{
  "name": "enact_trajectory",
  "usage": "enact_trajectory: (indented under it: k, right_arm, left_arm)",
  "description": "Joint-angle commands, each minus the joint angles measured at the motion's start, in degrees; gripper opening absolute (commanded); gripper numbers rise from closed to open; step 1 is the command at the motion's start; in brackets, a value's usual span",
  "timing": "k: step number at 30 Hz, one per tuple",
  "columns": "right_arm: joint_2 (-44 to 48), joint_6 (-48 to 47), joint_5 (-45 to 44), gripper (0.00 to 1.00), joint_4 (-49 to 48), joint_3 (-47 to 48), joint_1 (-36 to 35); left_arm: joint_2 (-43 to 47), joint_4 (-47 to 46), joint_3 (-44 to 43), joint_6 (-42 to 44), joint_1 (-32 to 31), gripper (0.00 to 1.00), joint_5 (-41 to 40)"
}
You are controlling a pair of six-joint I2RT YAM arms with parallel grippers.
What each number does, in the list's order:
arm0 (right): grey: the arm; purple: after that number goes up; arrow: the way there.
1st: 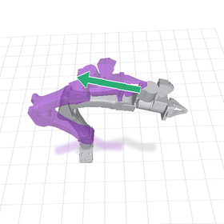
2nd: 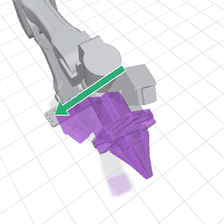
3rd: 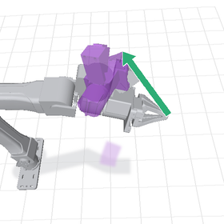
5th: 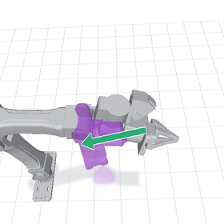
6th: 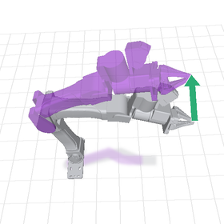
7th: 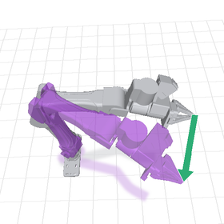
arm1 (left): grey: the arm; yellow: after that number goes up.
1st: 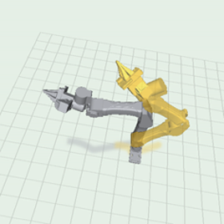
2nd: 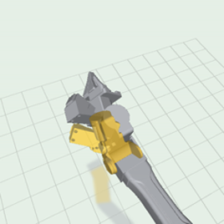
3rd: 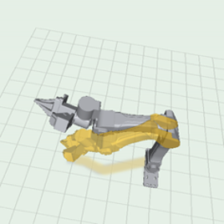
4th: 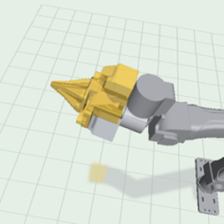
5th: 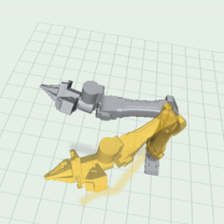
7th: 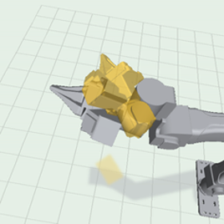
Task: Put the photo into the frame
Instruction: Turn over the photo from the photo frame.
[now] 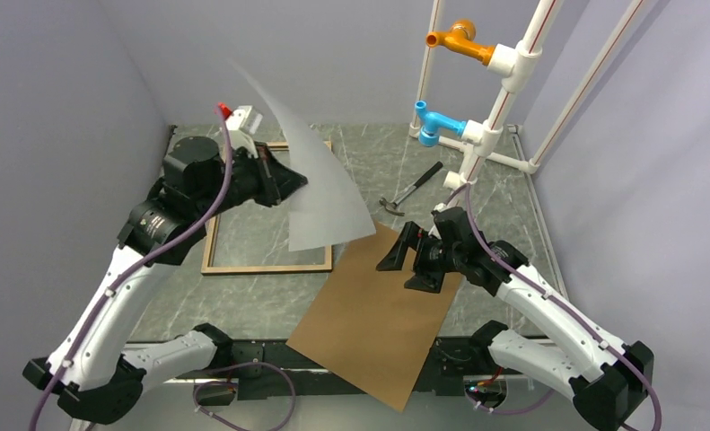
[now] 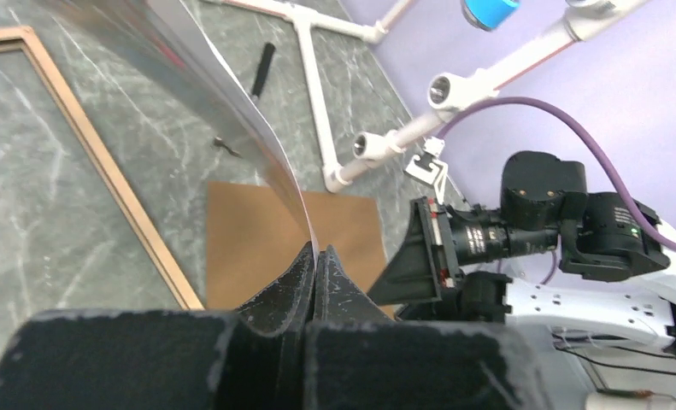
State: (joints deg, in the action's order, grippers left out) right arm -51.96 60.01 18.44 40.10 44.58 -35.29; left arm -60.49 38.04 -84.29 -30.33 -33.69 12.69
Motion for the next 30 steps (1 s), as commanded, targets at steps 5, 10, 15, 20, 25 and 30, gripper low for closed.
enact_trajectory:
  k: [5, 10, 15, 20, 25, 30]
  right_arm:
    - [-4.0, -1.9, 3.9, 1.0, -3.8, -0.9, 0.1]
    - [-6.0, -2.8, 4.4, 1.0, -3.7, -1.9, 0.0]
    - [-5.4, -2.4, 3.3, 1.0, -2.9, -3.0, 0.0]
    - [-3.9, -1.5, 2.7, 1.0, -2.4, -4.6, 0.0]
    - [-1.5, -0.1, 2.8, 1.0, -2.5, -7.3, 0.0]
    - [0.3, 1.3, 3.8, 1.0, -4.9, -10.9, 0.0]
  left_arm:
    - [3.7, -7.9, 15.6, 3.8, 14.6, 0.0, 13.0]
    - [-0.3, -4.6, 25.7, 8.3, 24.2, 0.0, 11.6]
    - [-11.0, 4.8, 23.8, 12.5, 28.7, 0.0, 5.4]
    - [-20.0, 12.8, 17.5, 16.2, 29.1, 0.0, 0.2]
    - [-21.9, 13.4, 16.6, 17.8, 29.1, 0.0, 0.4]
    - [-21.4, 12.2, 18.7, 20.0, 29.1, 0.0, -0.4]
